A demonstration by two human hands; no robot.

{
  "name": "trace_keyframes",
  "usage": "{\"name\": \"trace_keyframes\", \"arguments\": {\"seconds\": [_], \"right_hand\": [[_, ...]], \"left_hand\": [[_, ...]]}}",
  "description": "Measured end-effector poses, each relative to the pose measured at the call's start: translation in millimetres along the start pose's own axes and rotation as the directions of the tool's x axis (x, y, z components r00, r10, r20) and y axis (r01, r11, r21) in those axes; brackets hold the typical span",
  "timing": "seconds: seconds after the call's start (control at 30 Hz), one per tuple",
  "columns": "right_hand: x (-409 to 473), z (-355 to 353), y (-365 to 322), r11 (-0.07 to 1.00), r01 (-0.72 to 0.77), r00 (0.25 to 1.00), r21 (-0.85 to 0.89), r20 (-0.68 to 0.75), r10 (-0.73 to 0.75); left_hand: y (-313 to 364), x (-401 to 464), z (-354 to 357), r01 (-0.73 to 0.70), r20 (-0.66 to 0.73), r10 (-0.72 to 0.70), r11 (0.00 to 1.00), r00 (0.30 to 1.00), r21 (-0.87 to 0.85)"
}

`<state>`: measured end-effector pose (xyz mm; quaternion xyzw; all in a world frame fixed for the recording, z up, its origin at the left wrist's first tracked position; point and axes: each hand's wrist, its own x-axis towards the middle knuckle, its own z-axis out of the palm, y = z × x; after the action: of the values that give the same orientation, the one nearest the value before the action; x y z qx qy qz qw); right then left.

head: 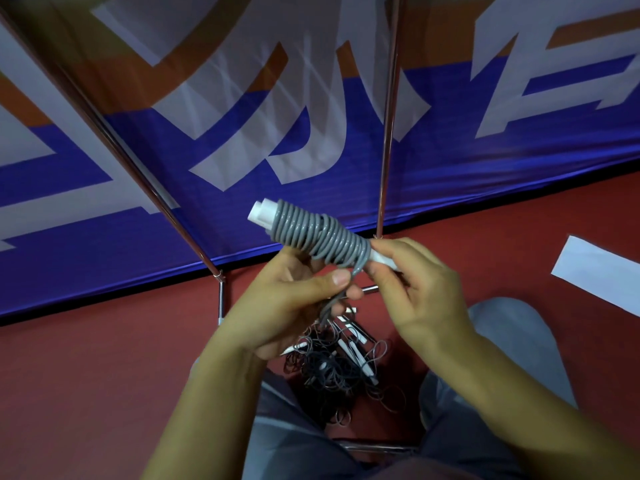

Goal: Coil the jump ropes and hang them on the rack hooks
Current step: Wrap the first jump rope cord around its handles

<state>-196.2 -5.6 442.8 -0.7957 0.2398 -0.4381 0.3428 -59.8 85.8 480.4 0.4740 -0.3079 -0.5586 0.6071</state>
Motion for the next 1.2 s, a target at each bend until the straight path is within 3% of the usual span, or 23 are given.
{"name": "trace_keyframes", "arguments": {"seconds": [0.13,0.2,0.37,0.53,0.6,0.67,0.7,0.77,0.83,0.87,0.97,1.07,1.2], "right_hand": [[1.4,-1.6,0.5,0.994,-0.084,0.996,0.071,-0.012,0.085],[1.3,-1.8,0.6,0.991,-0.104,0.994,0.085,-0.008,0.105],[2.4,-4.9,-0.8,0.974,-0.188,0.982,0.123,0.002,0.189],[7.9,-2.0,-0.3,0.915,-0.283,0.957,0.287,0.021,0.289],[8.3,1.5,-1.3,0.878,-0.301,0.950,0.372,0.032,0.312],[8.7,3.3,-1.5,0.856,-0.311,0.944,0.413,0.031,0.328],[9.3,3.7,-0.7,0.845,-0.320,0.940,0.429,0.030,0.341],[11.3,4.3,0.0,0.822,-0.344,0.929,0.455,0.036,0.369],[13.5,4.7,-0.4,0.808,-0.362,0.921,0.464,0.042,0.388],[14.7,4.5,-0.7,0.805,-0.368,0.917,0.466,0.041,0.396],[19.4,4.5,-2.3,0.796,-0.372,0.913,0.477,0.035,0.405],[22.8,6.8,-3.7,0.764,-0.391,0.904,0.513,0.057,0.424],[24.2,8.5,-5.7,0.736,-0.413,0.894,0.537,0.083,0.441]], "left_hand": [[-2.9,1.9,-8.7,0.171,0.016,-0.170,0.981,0.985,-0.091],[-7.5,1.8,-7.6,0.228,0.025,-0.227,0.972,0.974,-0.058],[-4.2,-4.6,-4.3,0.169,0.102,-0.180,0.980,0.978,0.109],[3.5,-2.1,0.4,0.126,-0.027,-0.123,0.957,0.992,0.261],[-0.7,1.3,5.1,0.108,-0.171,-0.038,0.901,0.985,0.421],[-11.4,5.6,5.9,0.091,-0.300,0.167,0.722,0.939,0.686],[-17.1,7.3,5.7,0.078,-0.320,0.277,0.635,0.906,0.769],[-24.6,8.8,5.6,0.006,-0.308,0.427,0.578,0.850,0.816],[-27.0,9.1,8.3,-0.077,-0.310,0.489,0.622,0.816,0.779],[-26.6,8.9,10.5,-0.111,-0.330,0.472,0.692,0.817,0.714],[-21.7,8.5,14.8,-0.164,-0.338,0.338,0.877,0.879,0.451],[-16.7,8.1,12.6,-0.182,-0.261,0.262,0.938,0.929,0.295],[-6.7,9.9,12.5,-0.203,-0.277,0.233,0.970,0.932,0.134]]}}
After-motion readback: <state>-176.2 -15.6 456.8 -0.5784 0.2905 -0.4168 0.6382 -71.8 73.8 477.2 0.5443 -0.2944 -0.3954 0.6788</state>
